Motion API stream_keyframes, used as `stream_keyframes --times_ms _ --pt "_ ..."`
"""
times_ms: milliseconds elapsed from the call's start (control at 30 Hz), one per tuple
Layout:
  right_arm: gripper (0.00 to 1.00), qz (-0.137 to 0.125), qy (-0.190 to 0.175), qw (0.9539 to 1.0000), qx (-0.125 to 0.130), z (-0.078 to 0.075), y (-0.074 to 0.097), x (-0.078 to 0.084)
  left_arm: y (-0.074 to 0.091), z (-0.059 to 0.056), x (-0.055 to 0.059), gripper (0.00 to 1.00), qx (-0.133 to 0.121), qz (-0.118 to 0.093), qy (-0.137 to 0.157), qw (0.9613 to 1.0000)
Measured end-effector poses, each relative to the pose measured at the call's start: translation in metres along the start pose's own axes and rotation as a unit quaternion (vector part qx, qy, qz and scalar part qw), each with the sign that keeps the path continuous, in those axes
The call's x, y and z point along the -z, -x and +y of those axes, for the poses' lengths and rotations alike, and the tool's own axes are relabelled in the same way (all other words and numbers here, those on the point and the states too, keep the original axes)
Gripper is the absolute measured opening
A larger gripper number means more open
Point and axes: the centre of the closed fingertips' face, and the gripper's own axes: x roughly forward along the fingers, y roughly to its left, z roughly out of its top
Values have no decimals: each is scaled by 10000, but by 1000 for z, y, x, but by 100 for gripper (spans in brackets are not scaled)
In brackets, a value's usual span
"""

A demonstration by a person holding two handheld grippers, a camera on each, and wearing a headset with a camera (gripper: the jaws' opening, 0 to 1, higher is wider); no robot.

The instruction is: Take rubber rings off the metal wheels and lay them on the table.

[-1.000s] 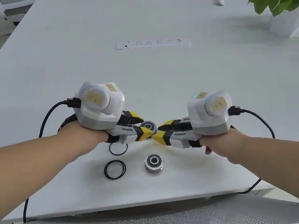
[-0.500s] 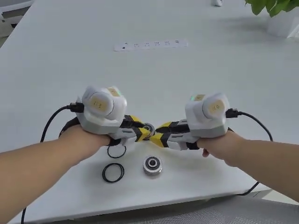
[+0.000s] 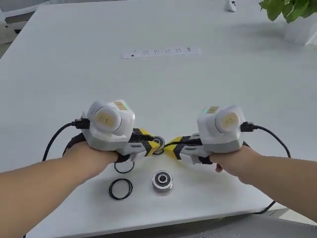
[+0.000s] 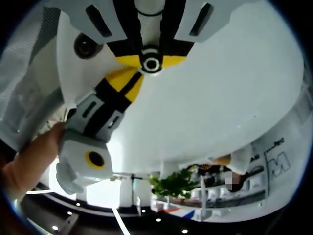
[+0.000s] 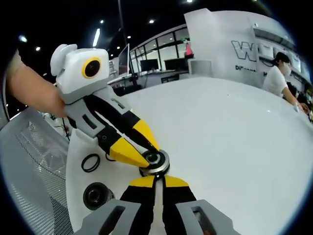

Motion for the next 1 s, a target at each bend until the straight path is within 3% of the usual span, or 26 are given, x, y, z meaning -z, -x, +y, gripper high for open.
stream_keyframes --times_ms 267,333,433,533,667,767,1000 --pt "0 33 -139 9999 89 -4 1 -1 0 3 1 13 -63 24 -57 10000" --pt "0 -18 -346 9994 85 -4 2 0 0 3 1 13 -49 40 -91 9999" --pt "0 -195 -790 9967 20 -4 4 -4 0 3 2 13 -51 68 -150 9999" --pt "0 -225 -908 9956 41 -6 6 -4 -1 3 2 13 -75 67 -196 9998" --pt "0 -510 -1314 9900 74 -12 10 -13 -1 3 3 12 -65 113 -351 9993" --pt "0 -499 -1264 9907 78 -10 9 -13 -1 3 4 12 -57 111 -303 9995" --pt "0 -662 -1578 9852 30 -8 10 -16 -2 3 5 12 -73 140 -322 9994"
